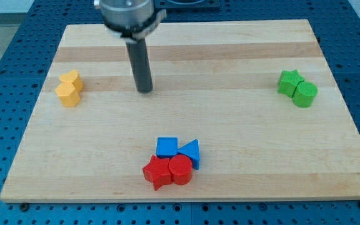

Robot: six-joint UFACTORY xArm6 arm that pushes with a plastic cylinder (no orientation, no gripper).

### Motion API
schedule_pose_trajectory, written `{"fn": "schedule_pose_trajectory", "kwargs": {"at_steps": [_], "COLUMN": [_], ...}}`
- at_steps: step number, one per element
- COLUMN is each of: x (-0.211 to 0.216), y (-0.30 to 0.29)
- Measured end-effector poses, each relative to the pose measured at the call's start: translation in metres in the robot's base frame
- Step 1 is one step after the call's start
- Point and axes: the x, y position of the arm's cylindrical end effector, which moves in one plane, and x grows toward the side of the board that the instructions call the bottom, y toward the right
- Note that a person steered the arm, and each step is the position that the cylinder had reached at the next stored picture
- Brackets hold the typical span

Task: Push the group of yellow blocks towards the bottom left corner of the board

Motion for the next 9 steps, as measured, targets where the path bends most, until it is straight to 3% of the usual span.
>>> {"fn": "schedule_pose_trajectory", "kwargs": {"at_steps": [1, 2, 4, 6, 8, 9], "x": [-0.049, -0.064, -0.013, 0.052, 0.059, 0.026], "y": [-0.029, -0.089, -0.146, -0.148, -0.147, -0.145]}}
